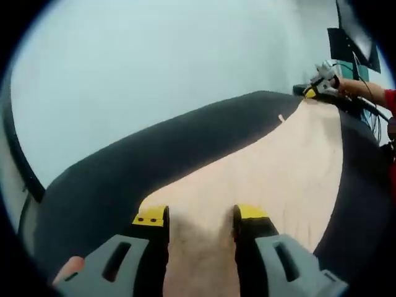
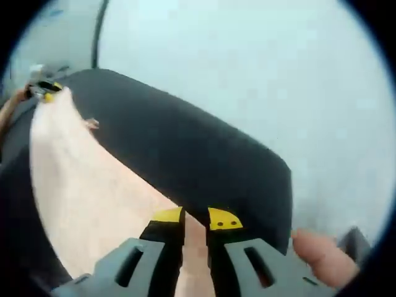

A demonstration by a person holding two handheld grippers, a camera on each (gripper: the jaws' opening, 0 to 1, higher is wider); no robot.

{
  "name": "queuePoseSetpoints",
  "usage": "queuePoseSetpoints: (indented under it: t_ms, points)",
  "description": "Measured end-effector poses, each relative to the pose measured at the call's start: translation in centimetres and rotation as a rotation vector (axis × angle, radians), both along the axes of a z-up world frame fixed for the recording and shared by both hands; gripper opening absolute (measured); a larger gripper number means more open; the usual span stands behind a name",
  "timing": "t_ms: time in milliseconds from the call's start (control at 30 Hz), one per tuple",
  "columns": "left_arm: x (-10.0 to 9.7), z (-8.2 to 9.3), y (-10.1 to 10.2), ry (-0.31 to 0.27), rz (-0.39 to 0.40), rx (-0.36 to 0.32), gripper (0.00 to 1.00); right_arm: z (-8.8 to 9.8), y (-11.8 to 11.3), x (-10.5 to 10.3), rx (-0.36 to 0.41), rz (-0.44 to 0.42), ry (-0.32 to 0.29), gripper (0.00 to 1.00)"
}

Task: Fold the towel on the table until its edges align and the towel forms a compact rectangular stack.

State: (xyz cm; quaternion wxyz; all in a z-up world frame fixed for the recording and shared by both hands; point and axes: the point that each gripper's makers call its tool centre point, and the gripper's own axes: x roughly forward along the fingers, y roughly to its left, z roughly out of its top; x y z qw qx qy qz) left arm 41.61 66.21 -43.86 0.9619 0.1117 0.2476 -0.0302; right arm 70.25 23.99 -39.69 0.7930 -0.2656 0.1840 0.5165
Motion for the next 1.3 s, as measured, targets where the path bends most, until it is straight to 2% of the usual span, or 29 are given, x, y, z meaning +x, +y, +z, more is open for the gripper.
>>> queuePoseSetpoints:
  t_ms: [67,100,133,167,200,233,267,300,333,367,433,500,533,600,633,700,867,933,1000,1167,1233,1300]
  points:
    - [0.8,1.8,-0.5,-0.087,-0.016,0.012,0.39,1.3,4.7,-4.1,0.059,0.24,-0.033,0.11]
    - [1.1,2.8,-0.8,-0.154,-0.026,0.049,0.39,1.4,6.8,-6.5,0.066,0.35,-0.027,0.11]
    - [1.3,3.8,-0.9,-0.223,-0.027,0.081,0.39,1.0,8.5,-8.0,0.044,0.378,-0.016,0.11]
    - [1.2,4.2,-0.9,-0.265,-0.018,0.089,0.39,0.3,10.1,-9.6,0.004,0.429,-0.012,0.11]
    - [1.1,4.3,-1.1,-0.294,-0.017,0.056,0.39,-0.6,11.7,-11.2,-0.038,0.485,-0.02,0.12]
    - [0.9,3.8,-1.3,-0.287,-0.008,0.005,0.39,-1.4,13.1,-12.0,-0.068,0.52,-0.04,0.12]
    - [0.5,3.3,-1.4,-0.274,-0.013,-0.005,0.39,-2.2,14.2,-12.9,-0.101,0.545,-0.033,0.11]
    - [0.2,3.0,-1.6,-0.268,-0.033,0.019,0.39,-2.8,15.1,-13.5,-0.122,0.566,-0.025,0.11]
    - [0.0,2.8,-1.7,-0.28,-0.05,0.058,0.39,-3.0,16.1,-13.7,-0.115,0.573,-0.031,0.11]
    - [-0.4,2.5,-1.8,-0.288,-0.045,0.065,0.39,-3.1,17.2,-13.7,-0.098,0.58,-0.029,0.11]
    - [-0.9,1.6,-1.6,-0.268,-0.026,0.03,0.39,-3.3,18.6,-13.3,-0.069,0.575,0.005,0.11]
    - [-1.1,1.1,-1.2,-0.236,-0.023,0.071,0.39,-4.3,19.1,-13.5,-0.072,0.56,0.084,0.11]
    - [-1.1,1.3,-1.1,-0.244,-0.017,0.074,0.38,-5.0,19.1,-13.6,-0.083,0.557,0.111,0.11]
    - [-0.9,1.5,-1.5,-0.25,-0.028,0.066,0.38,-6.7,18.7,-13.5,-0.142,0.551,0.121,0.11]
    - [-0.9,1.5,-1.8,-0.248,-0.032,0.07,0.38,-6.9,18.7,-13.5,-0.146,0.552,0.113,0.09]
    - [-1.0,1.3,-2.1,-0.241,-0.037,0.084,0.37,-6.6,18.7,-13.9,-0.125,0.577,0.119,0.06]
    - [-0.5,0.2,-2.2,-0.195,-0.052,0.104,0.37,-6.4,18.4,-14.1,-0.121,0.568,0.16,0.02]
    - [-0.6,0.0,-2.4,-0.191,-0.058,0.106,0.37,-6.2,18.5,-14.1,-0.12,0.592,0.114,0.01]
    - [-0.6,0.1,-2.2,-0.191,-0.054,0.109,0.37,-5.8,18.8,-13.5,-0.11,0.579,0.08,0.01]
    - [-0.4,0.5,-1.9,-0.213,-0.043,0.088,0.37,-5.7,19.5,-12.3,-0.098,0.565,0.053,0.01]
    - [-0.4,0.3,-1.9,-0.206,-0.041,0.091,0.37,-6.6,19.5,-12.3,-0.116,0.576,0.024,0.02]
    - [-0.4,-0.1,-1.7,-0.194,-0.037,0.098,0.37,-6.3,19.5,-12.3,-0.097,0.567,0.017,0.03]
